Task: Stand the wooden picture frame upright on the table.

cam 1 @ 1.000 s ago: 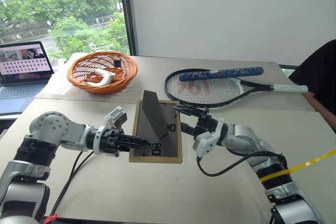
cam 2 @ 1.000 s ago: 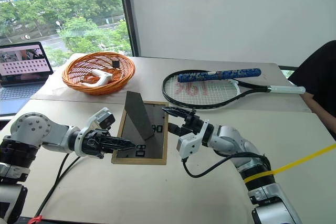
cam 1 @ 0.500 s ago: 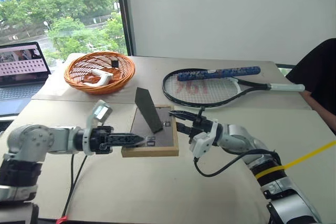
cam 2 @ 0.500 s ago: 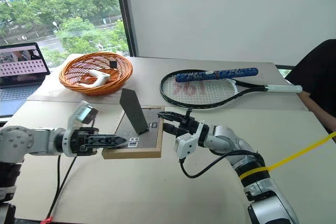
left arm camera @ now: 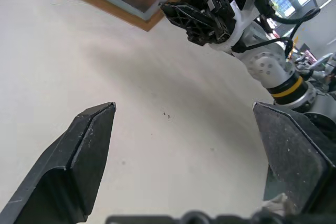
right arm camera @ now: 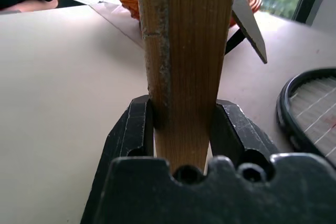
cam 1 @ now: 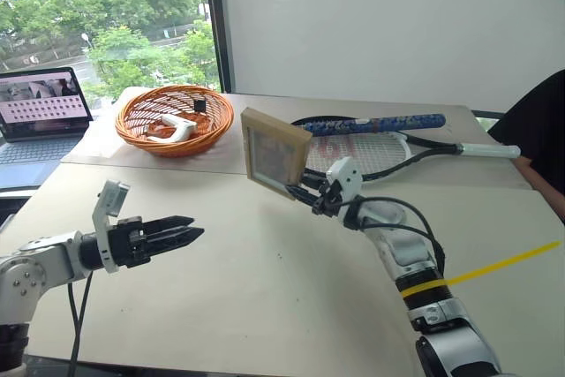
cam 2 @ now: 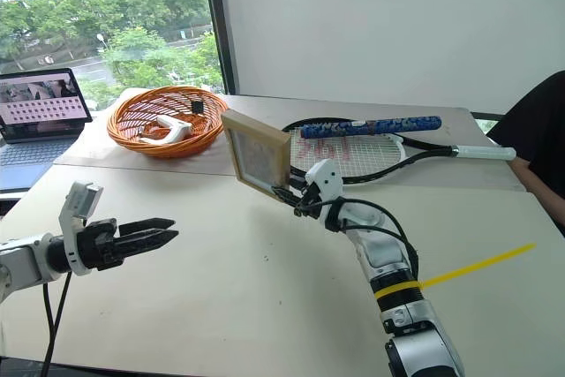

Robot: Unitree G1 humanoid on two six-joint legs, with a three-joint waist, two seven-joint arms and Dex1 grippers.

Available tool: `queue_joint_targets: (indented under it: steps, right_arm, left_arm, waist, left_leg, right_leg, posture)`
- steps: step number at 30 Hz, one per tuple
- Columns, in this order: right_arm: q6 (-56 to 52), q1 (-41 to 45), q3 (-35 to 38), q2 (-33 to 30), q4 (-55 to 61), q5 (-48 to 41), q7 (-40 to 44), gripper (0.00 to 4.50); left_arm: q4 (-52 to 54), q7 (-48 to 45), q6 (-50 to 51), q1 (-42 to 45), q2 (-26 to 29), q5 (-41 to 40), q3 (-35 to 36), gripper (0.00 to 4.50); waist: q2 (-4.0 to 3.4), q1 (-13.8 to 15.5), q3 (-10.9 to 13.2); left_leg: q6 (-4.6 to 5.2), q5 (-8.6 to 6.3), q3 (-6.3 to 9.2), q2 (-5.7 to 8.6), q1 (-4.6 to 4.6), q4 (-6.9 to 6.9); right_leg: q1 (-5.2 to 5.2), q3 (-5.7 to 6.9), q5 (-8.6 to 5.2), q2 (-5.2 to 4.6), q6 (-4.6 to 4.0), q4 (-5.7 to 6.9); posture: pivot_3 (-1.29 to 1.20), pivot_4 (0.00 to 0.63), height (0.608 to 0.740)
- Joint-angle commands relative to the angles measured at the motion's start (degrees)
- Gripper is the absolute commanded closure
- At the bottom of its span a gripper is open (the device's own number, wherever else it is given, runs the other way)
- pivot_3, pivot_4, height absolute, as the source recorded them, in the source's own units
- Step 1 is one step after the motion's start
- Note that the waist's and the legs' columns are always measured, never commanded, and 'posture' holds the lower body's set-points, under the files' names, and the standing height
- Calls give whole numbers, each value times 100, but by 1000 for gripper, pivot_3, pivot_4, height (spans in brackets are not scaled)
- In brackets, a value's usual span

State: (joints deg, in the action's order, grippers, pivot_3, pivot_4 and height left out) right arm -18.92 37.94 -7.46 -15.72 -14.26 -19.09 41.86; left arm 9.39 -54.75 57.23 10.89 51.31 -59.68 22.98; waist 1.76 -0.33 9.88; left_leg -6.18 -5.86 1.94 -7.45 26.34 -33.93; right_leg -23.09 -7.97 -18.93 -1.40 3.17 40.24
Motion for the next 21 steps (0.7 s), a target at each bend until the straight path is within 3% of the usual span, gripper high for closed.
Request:
queue_joint_targets:
  steps: [1,14,21]
  right_arm:
    - [-1057,265,212,-84,389,-439,123,3259]
    - [-3109,168,369,-44,143,-1036,283,3269]
    - [-2951,19,155,-26,313,-827,367,3270]
  left_arm:
    - [206,146,-190,-27,-75,31,226,0]
    - [342,-65,-1076,-401,-173,644,200,0]
    - [249,-119,-1200,-382,-193,736,141,0]
  waist:
    - [0,-18,0]
    - [1,-59,-1]
    - [1,-53,-1]
  left_leg:
    - [0,0,0,0,0,1]
    - [1,-1,-1,0,2,7]
    - [1,-1,-1,0,2,5]
  right_leg:
    - [-1,0,0,0,-1,0]
    - [-4,0,-2,1,-2,-6]
    - [-3,0,-3,1,-1,-6]
  posture:
    - [0,150,692]
    - [0,150,692]
    - [0,150,692]
